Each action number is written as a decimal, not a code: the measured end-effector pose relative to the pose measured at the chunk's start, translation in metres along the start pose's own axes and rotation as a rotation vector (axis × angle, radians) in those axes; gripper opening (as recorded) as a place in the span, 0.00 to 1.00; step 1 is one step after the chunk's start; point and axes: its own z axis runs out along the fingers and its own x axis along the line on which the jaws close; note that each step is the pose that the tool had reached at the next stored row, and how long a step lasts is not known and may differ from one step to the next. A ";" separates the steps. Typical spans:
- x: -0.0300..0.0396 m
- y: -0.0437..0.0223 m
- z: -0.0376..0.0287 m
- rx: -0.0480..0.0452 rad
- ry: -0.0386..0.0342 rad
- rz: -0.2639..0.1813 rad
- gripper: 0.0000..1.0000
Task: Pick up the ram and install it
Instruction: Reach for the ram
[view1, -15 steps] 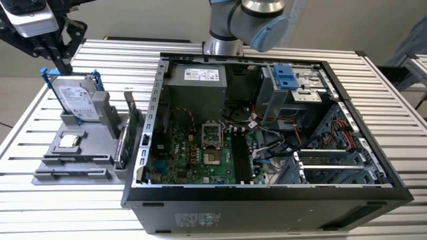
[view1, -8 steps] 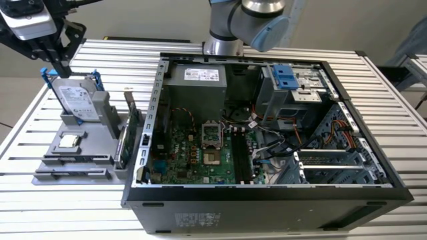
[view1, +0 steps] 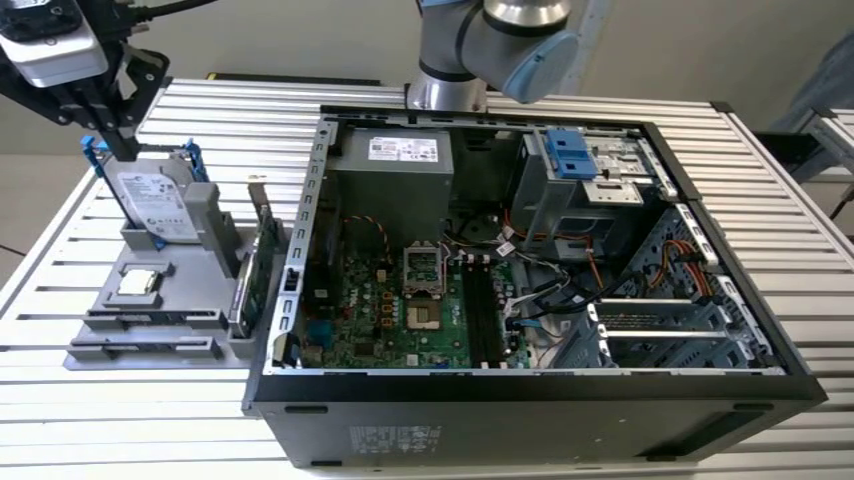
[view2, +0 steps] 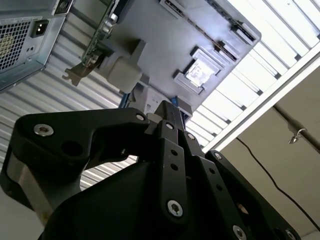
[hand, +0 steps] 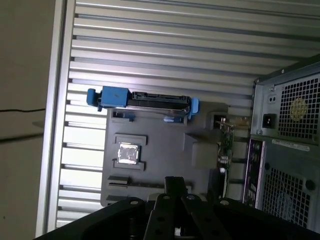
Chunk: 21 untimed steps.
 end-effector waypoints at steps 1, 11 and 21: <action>0.0001 -0.0009 0.0000 0.0000 0.0000 0.000 0.00; 0.0010 -0.0121 -0.0001 -0.0001 0.0006 0.000 0.00; 0.0018 -0.0225 -0.0005 -0.0001 0.0014 0.000 0.00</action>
